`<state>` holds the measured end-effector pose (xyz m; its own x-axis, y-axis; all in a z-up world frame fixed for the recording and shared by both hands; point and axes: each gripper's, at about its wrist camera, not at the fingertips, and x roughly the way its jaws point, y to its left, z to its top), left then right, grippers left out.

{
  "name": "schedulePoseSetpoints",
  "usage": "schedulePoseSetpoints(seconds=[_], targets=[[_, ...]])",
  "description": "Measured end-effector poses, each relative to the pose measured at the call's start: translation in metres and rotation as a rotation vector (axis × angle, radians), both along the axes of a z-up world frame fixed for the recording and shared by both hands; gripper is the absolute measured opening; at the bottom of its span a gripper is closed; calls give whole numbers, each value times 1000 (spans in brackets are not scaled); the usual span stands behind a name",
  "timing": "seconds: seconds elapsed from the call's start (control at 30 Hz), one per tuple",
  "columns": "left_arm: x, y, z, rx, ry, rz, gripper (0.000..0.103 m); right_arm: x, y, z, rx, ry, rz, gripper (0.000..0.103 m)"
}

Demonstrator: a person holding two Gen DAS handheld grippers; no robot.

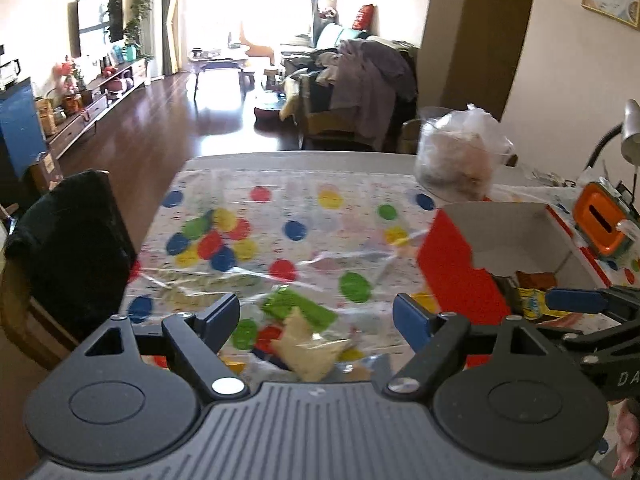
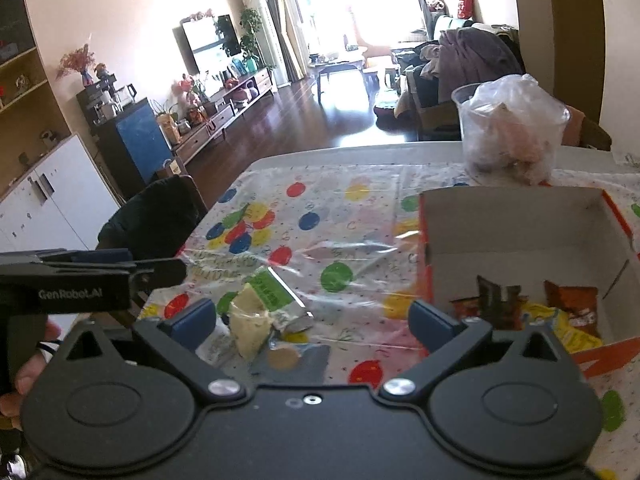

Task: Organize snacks
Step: 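Withdraw both tools from the box back to the snack pile, then grasp silver triangular snack with left tool while right tool grasps blue cookie packet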

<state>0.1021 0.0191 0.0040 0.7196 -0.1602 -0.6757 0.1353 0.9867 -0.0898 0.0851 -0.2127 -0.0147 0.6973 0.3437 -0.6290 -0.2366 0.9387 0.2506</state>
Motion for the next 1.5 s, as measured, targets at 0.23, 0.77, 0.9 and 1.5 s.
schedulePoseSetpoints(seconds=[0.23,0.77,0.9,1.5], targets=[[2,49,-18,-60,85,24,84,10,26,-17,-66,26,46,103],[-16,72,-94,-18,291,54,84,41,74,-94,-320,127,288,98],[-21,64,-106,2,320,52,84,49,86,-110,-390,131,383,96],[-9,41,-140,-7,420,37,58,80,120,-139,-461,131,654,71]])
